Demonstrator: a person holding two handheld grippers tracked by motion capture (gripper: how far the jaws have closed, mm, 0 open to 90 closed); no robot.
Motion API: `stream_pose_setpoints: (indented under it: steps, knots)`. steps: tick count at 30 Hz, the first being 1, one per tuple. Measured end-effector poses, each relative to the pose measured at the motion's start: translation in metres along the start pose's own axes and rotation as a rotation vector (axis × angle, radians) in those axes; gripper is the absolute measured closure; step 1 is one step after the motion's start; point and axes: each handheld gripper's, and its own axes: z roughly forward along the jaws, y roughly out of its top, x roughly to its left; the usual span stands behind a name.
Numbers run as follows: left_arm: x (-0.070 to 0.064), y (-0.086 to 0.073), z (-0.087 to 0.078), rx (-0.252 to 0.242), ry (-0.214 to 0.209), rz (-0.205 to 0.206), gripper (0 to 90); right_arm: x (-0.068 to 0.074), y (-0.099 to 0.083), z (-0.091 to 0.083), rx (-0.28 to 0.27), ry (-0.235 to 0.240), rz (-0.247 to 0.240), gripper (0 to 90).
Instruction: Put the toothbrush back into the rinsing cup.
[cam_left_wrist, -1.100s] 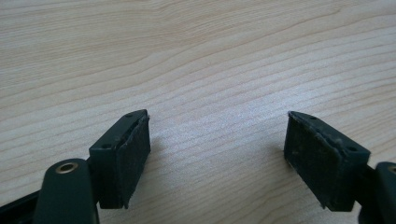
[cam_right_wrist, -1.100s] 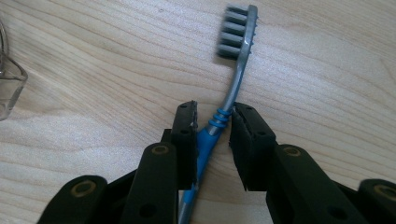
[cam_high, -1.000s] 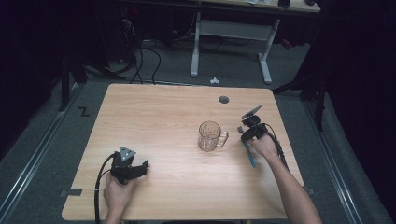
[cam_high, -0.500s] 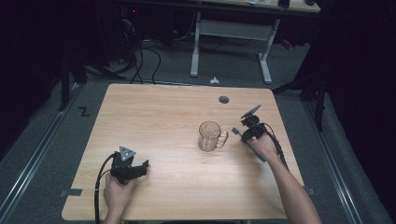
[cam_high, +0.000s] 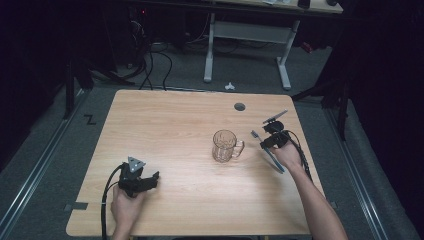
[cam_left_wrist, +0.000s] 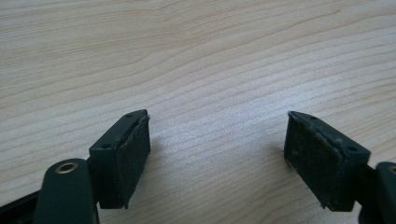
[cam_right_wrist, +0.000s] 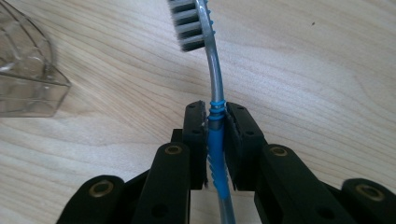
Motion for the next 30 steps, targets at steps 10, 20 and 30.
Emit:
stream_pose_setpoints:
  steps: [10,20,30]
  knots:
    - [0.000,0.000,0.000,0.000,0.000,0.000,23.1,0.003,-0.004,-0.025,-0.099,0.036,-0.004,79.2]
    - [0.000,0.000,0.000,0.000,0.000,0.001,23.1,0.008,-0.012,-0.042,-0.208,0.090,-0.019,79.3]
    - [0.000,0.000,0.000,0.000,0.001,0.001,23.1,0.010,-0.019,-0.053,-0.281,0.184,-0.006,79.6]
